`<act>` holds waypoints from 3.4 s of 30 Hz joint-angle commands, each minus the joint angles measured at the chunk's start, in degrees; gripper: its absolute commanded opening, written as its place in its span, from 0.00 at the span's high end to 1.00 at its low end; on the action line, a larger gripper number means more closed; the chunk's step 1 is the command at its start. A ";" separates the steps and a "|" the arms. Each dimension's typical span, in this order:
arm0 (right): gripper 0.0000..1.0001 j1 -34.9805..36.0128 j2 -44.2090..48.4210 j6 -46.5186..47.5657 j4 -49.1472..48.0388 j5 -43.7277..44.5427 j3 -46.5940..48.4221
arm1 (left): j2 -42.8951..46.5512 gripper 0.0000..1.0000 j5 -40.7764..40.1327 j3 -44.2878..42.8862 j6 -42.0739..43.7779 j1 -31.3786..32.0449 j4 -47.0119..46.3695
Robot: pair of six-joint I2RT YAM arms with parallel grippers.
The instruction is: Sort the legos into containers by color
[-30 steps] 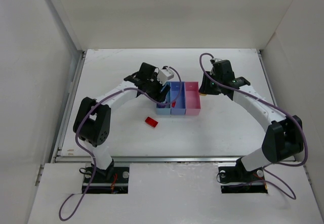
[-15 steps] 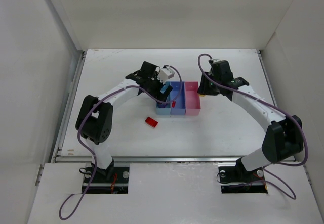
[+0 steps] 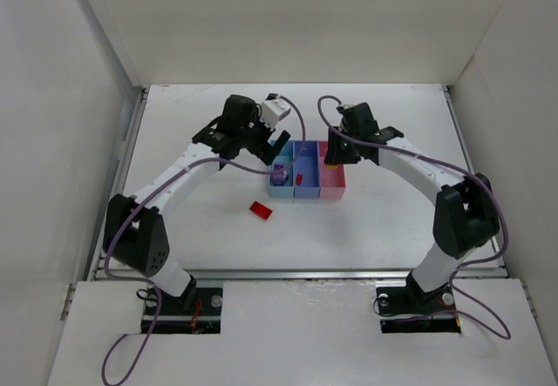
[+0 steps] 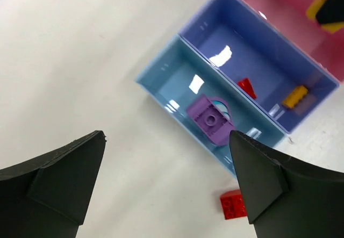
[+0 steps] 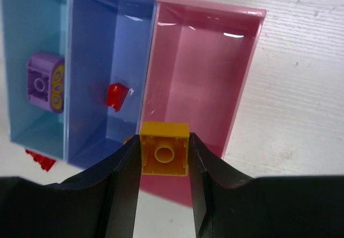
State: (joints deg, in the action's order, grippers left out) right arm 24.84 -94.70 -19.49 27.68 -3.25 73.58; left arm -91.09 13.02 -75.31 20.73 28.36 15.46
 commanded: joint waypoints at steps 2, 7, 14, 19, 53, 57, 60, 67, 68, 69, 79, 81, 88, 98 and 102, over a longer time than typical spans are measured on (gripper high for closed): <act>0.84 0.12 -4.44 0.15 -1.15 -1.76 4.29 | 9.86 0.00 -5.63 5.07 2.54 -0.50 -6.66; 0.52 0.12 -4.97 0.15 -1.14 -1.76 5.08 | 19.61 0.00 -1.86 16.30 14.46 -1.02 -9.66; 0.36 0.12 -3.13 0.15 -0.61 -1.24 5.70 | 21.57 0.00 3.51 22.22 30.94 -1.03 -1.14; 0.34 0.65 -0.32 2.86 -0.61 -1.76 5.70 | 21.57 0.00 9.91 25.55 42.61 -1.64 3.08; 0.15 31.59 -18.15 22.22 1.67 0.16 11.40 | 59.54 0.00 -18.73 35.67 -15.28 -14.65 -10.10; 0.15 32.11 -20.52 18.88 1.67 4.04 12.98 | 59.54 0.00 -18.20 36.20 -15.81 -14.65 -10.63; 0.17 33.69 -22.19 17.21 1.67 6.23 14.57 | 58.84 0.00 -17.67 36.72 -15.81 -14.65 -11.33; 0.41 35.63 -25.88 14.21 -0.52 9.75 14.66 | 57.60 0.00 -19.70 36.20 -16.42 -14.65 -11.86; 0.50 35.63 -25.89 14.21 -0.52 9.23 15.18 | 57.60 0.00 -19.70 36.20 -15.90 -14.65 -11.86; 0.78 35.63 -25.89 14.73 -0.52 8.61 15.19 | 57.60 0.00 -19.70 36.20 -15.90 -14.65 -11.86; 1.00 35.63 -13.15 15.88 -2.37 2.35 14.74 | 58.49 0.00 -22.16 35.67 -16.60 -15.17 -13.53; 1.00 35.63 -13.15 15.88 -1.33 2.98 18.07 | 57.60 0.00 -22.16 35.05 -16.60 -15.18 -14.41; 0.20 35.63 -18.41 21.94 1.24 1.30 23.00 | 57.60 0.00 -22.76 33.04 -15.55 -15.18 -13.80; 0.08 35.63 -37.22 19.59 11.43 12.72 46.38 | 59.36 0.00 -29.19 26.35 -12.03 -15.70 -13.10; 0.01 35.63 -37.23 12.81 13.80 15.20 45.16 | 59.98 0.00 -27.88 26.35 -11.50 -15.70 -11.95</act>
State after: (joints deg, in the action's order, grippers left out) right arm 60.29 -132.31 -1.69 37.39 7.66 117.69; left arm -31.40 -16.47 -46.92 8.91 12.36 4.97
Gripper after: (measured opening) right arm 0.985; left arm 0.997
